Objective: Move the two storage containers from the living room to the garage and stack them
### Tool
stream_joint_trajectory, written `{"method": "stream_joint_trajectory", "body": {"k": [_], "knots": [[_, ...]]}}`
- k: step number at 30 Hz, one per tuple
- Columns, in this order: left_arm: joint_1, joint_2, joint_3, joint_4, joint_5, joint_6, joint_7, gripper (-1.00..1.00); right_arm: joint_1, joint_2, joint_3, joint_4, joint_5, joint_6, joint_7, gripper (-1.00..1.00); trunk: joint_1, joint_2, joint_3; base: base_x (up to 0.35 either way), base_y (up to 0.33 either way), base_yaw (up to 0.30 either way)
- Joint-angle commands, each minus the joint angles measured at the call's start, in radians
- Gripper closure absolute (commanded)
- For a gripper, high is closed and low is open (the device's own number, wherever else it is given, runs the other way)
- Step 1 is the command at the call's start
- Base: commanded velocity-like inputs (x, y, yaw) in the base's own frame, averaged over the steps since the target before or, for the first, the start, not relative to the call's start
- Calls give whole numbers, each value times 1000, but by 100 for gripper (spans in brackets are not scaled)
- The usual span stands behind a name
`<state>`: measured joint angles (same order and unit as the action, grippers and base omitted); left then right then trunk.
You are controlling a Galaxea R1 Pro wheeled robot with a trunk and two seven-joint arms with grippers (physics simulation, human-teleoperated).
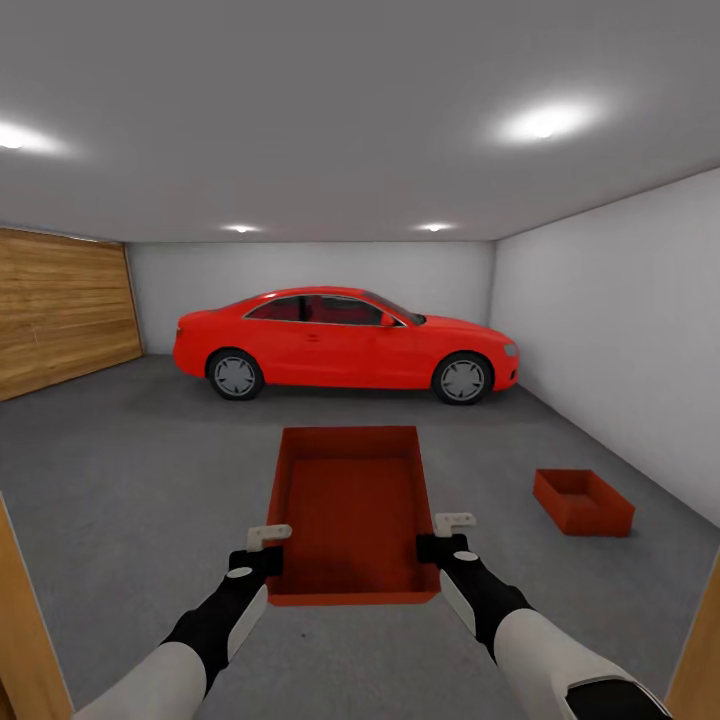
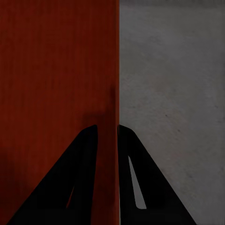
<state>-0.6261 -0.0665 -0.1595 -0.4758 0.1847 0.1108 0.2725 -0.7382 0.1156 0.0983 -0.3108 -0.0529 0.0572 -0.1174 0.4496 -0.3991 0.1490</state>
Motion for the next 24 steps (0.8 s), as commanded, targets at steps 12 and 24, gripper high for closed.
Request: {"method": "stream_joint_trajectory", "body": {"k": [12, 24], "knots": [[0, 47, 79, 1, -1, 8, 19, 100, -1, -1, 0, -4, 3, 6, -5, 100, 0, -1, 0, 121, 0, 0], [0, 48, 79, 2, -1, 8, 19, 100, 0, -1, 0, -4, 4, 6, -5, 100, 0, -1, 0, 319, 0, 0]]}}
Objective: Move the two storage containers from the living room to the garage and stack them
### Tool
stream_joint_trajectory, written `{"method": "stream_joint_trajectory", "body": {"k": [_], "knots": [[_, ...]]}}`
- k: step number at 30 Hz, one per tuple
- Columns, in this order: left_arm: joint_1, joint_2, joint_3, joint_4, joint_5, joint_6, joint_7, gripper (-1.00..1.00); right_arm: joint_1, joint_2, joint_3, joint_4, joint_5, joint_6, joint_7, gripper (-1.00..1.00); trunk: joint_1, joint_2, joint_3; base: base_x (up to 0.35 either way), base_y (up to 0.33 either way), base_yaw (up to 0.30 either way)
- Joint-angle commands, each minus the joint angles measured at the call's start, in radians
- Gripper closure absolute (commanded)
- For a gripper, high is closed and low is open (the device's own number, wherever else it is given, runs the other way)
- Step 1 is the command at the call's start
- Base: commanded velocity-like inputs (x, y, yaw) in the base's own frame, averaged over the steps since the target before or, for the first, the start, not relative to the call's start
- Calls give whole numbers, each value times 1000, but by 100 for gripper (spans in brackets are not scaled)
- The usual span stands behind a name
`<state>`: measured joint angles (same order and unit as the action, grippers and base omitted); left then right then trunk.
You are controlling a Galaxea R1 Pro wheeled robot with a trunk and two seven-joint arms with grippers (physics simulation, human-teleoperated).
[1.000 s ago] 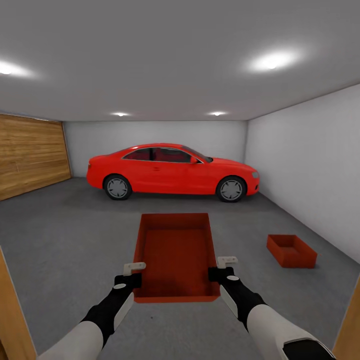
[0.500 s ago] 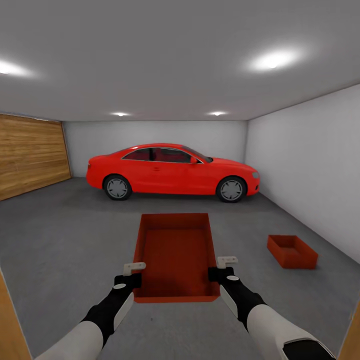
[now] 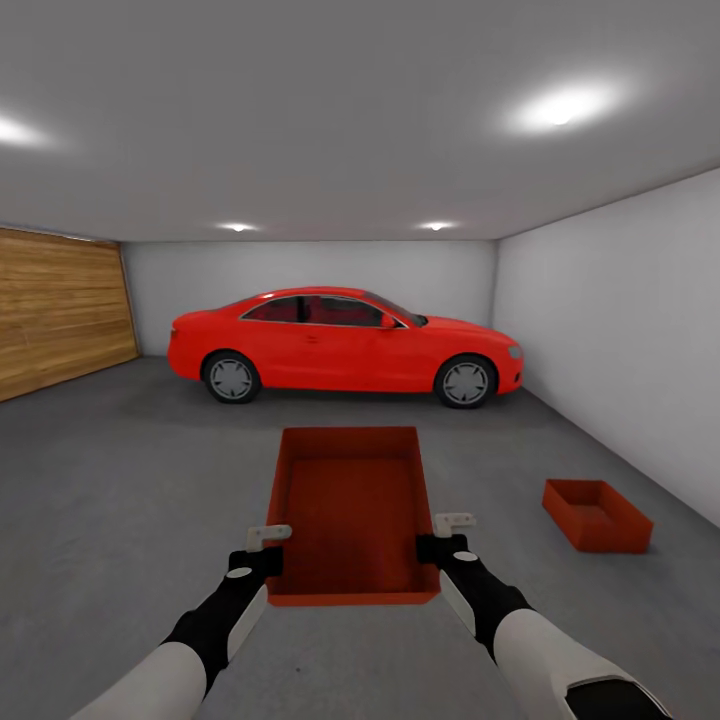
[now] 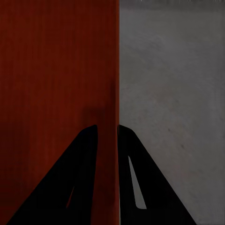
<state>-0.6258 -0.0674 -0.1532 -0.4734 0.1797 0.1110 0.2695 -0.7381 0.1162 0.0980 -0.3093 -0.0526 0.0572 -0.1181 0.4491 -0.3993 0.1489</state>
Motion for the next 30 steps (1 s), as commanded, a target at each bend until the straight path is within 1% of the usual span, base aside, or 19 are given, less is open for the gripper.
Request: {"method": "stream_joint_trajectory", "body": {"k": [1, 30], "knots": [[0, 49, 72, -1, 4, 7, 22, 100, -1, -1, 0, -5, 4, 6, -5, 100, 1, -1, 0, 323, 0, 0], [-1, 49, 72, 2, 4, 9, 22, 100, -1, -1, -1, -5, 3, 7, -5, 100, 1, -1, 0, 323, 0, 0]]}}
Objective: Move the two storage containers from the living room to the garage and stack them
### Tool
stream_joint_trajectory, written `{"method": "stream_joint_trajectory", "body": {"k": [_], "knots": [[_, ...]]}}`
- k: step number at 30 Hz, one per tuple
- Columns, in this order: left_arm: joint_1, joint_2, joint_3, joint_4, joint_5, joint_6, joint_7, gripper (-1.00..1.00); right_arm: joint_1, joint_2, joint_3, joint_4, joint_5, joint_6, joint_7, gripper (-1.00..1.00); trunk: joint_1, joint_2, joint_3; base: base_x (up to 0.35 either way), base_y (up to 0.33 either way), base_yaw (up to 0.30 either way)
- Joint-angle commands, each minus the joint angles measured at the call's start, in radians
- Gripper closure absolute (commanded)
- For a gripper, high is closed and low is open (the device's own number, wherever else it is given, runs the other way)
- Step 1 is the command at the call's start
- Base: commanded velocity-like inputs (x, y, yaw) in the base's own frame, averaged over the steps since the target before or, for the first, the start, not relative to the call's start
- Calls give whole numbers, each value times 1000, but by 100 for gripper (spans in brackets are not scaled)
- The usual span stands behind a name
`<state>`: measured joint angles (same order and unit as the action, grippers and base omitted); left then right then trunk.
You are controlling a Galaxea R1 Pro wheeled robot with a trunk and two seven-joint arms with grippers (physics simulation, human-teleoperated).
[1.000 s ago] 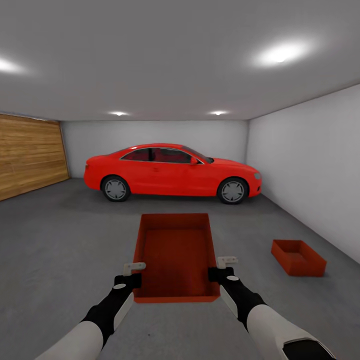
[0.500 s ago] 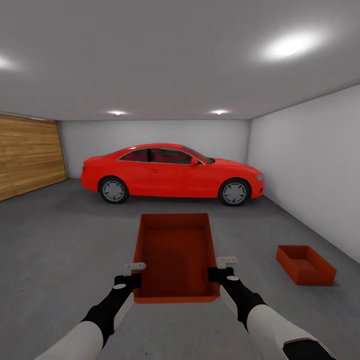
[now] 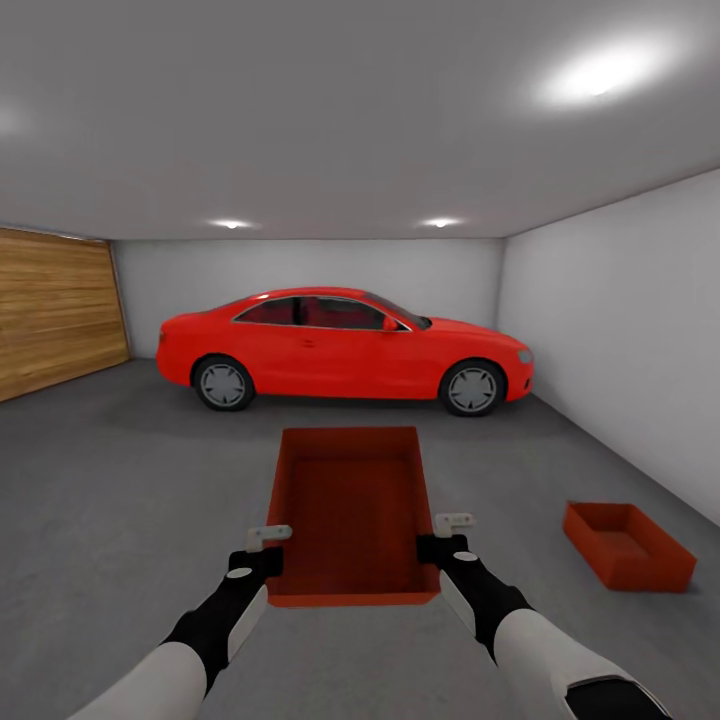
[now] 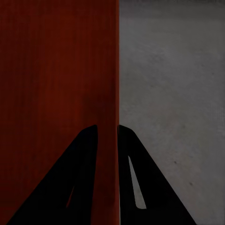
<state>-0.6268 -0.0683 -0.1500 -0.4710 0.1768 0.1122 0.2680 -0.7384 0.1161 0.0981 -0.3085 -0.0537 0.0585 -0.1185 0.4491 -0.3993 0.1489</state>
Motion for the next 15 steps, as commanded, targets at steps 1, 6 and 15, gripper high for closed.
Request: {"method": "stream_joint_trajectory", "body": {"k": [1, 6, 15], "knots": [[0, 50, 69, 0, 7, 7, 23, 100, -1, -1, -1, -6, 4, 6, -4, 100, 1, -1, 0, 323, 0, 0], [1, 50, 70, -1, 7, 7, 23, 100, 0, -2, -1, -6, 3, 5, -4, 100, 1, -1, 0, 323, 0, 0], [1, 50, 69, -1, 7, 7, 23, 100, 0, -2, -1, -6, 3, 5, -4, 100, 1, -1, 0, 323, 0, 0]]}}
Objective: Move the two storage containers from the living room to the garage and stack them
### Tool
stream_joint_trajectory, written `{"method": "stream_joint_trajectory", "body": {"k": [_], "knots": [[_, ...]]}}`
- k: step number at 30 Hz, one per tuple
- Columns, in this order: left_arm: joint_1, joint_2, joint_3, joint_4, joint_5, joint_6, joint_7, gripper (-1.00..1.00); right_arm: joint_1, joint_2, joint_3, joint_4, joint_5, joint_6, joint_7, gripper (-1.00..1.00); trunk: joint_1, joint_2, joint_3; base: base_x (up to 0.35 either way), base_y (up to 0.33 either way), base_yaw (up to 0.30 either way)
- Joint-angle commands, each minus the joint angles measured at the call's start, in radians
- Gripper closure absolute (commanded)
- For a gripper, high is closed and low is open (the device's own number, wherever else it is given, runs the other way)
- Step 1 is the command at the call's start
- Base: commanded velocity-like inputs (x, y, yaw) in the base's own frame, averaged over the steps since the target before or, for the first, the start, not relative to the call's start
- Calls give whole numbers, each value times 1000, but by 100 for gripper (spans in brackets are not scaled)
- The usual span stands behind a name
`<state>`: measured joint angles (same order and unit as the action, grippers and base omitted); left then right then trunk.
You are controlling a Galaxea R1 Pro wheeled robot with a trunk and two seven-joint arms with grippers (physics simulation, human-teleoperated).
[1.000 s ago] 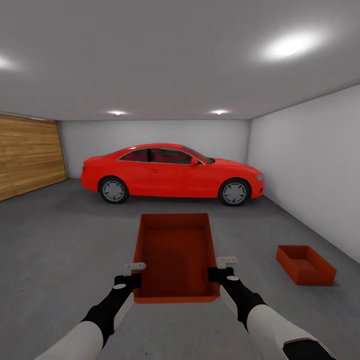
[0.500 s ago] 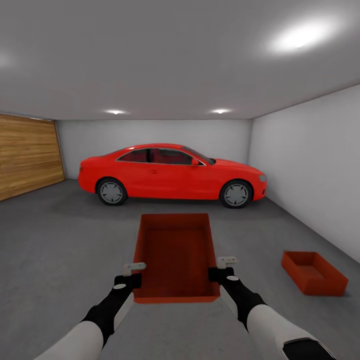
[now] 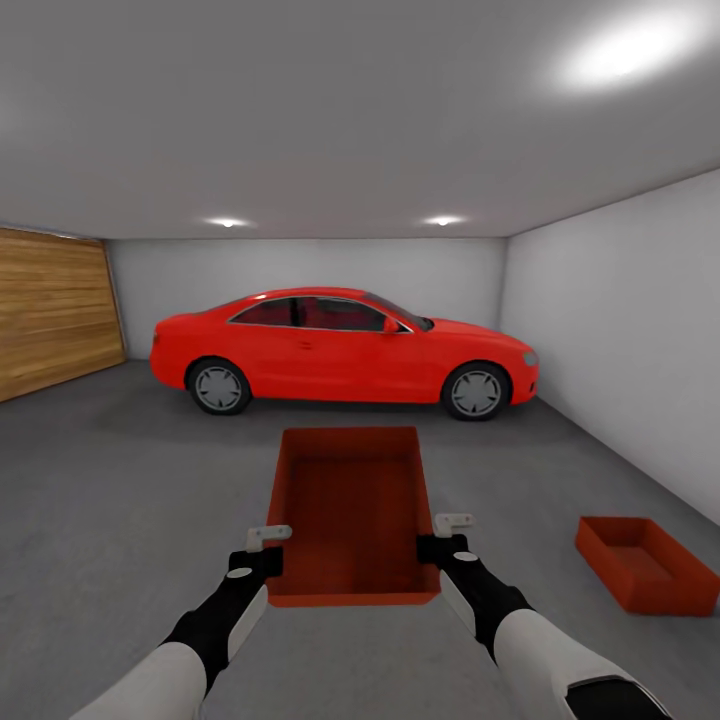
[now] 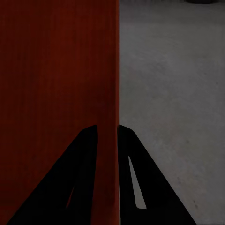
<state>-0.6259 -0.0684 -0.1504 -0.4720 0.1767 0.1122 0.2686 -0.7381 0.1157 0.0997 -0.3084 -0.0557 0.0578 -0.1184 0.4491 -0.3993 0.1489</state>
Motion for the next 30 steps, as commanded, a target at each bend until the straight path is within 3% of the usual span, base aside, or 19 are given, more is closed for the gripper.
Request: {"method": "stream_joint_trajectory", "body": {"k": [1, 21, 30], "knots": [[0, 50, 70, 0, 7, 7, 23, 100, -1, -1, -3, -6, 5, 6, -4, 100, 1, -1, 0, 323, 0, 0], [0, 50, 70, 0, 7, 7, 23, 100, -1, -1, -2, -6, 5, 6, -3, 100, 1, -1, -26, 323, 0, -121], [0, 50, 70, 1, 7, 7, 23, 100, -1, -2, -2, -6, 5, 5, -3, 100, 1, -1, -28, 323, 0, -19]]}}
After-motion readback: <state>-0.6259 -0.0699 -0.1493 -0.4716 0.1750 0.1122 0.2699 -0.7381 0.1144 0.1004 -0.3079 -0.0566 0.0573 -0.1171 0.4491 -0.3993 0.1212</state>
